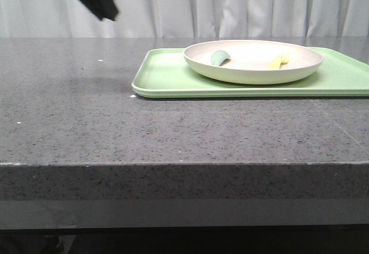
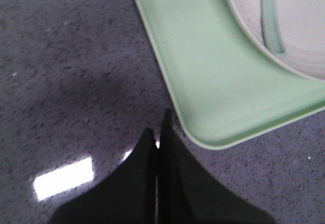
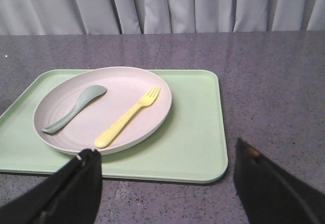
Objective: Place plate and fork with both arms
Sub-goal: 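Open the left gripper and raise it away from the plate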
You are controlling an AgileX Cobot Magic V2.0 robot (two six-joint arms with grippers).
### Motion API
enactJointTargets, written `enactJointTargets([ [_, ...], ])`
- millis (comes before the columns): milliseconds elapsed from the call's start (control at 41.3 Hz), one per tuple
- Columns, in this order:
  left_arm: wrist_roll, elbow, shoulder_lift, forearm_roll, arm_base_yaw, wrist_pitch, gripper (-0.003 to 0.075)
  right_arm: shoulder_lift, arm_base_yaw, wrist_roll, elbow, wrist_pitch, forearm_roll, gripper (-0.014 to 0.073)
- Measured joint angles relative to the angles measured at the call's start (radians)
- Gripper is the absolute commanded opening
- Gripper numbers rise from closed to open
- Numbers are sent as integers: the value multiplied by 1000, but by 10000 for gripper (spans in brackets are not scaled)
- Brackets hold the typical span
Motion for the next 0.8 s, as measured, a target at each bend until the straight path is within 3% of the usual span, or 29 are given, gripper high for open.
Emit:
enactJointTargets([
  [339, 0, 598, -503, 15, 150, -441, -18, 0, 0, 0, 0, 0, 0, 561],
  [508, 0, 844, -717, 15, 164, -645, -18, 12, 0, 0, -2, 3, 0, 561],
  [799, 0, 1164, -1004, 15, 164, -880, -18, 274, 9, 0, -172, 90, 67, 561],
])
